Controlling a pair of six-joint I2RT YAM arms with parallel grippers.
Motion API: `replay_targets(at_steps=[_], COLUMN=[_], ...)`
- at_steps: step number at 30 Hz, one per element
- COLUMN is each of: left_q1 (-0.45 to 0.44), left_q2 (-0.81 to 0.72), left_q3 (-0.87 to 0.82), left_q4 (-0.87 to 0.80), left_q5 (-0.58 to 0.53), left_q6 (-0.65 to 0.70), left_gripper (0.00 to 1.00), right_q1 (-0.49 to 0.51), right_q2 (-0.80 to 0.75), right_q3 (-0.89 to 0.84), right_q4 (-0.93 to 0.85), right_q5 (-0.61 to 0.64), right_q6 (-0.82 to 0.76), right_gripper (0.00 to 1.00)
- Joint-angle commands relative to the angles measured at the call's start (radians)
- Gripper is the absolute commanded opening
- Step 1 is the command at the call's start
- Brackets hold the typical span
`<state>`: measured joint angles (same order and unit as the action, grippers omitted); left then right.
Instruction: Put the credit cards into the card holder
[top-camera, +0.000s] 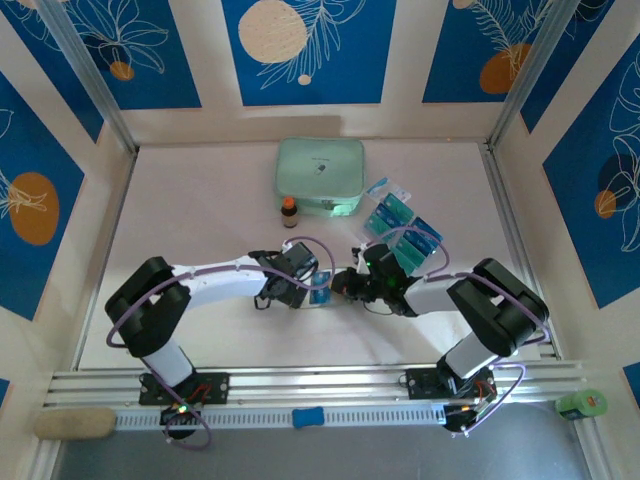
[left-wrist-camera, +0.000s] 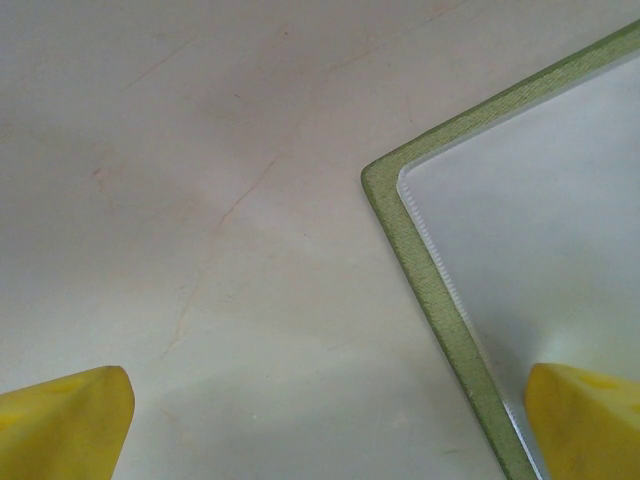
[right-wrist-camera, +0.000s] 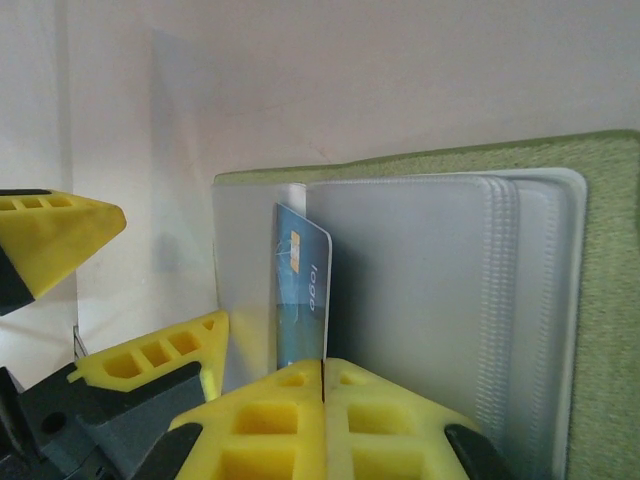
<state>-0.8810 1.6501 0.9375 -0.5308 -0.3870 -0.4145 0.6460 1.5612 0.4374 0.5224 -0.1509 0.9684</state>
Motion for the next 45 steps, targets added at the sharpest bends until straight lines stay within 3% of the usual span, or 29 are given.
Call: replay_targets(at_steps=[1, 10, 14, 17, 22, 31, 45], left_q1=[0.008, 0.008, 0.009, 0.009, 0.026, 0.075, 0.087], left_q2=[-0.016, -0.019, -0.02, -0.034, -0.081, -0.118, -0.079], left_q3=[-0.012, -0.013, -0.002, 0.004, -0.006, -0.079, -0.103], left_q4=[-0.011, -0.002, -0.001, -0.004, 0.0, 0.045, 0.078], left_q5=[-0.015, -0.013, -0.008, 0.0, 0.017, 0.056, 0.063], left_q6=[-0.012, -0.011, -0.013, -0.021, -0.047, -0.081, -0.07], left_gripper=[1.0, 1.0, 1.0, 1.0, 1.0, 1.0, 1.0], right_q1=[-0.003, 0.006, 0.011, 0.003, -0.003, 0.038, 0.076], right_q2=[0.027, 0.097, 0.083, 0.019, -0.031, 0.04, 0.167], right_q3=[0.032, 0.139, 0.22, 0.242, 0.287, 0.375, 0.455], right_q4=[-0.059, -0.183, -0.348, -0.447, -0.563, -0.619, -0.67], right_q5=[-0.043, -0.104, -0.125, -0.095, -0.054, -0.016, 0.036], right_q6=[-0.025, -0.063, -0.139, -0.186, -0.238, -0.275, -0.31], right_gripper=[0.0, 0.01, 0.27, 0.34, 0.32, 0.14, 0.06])
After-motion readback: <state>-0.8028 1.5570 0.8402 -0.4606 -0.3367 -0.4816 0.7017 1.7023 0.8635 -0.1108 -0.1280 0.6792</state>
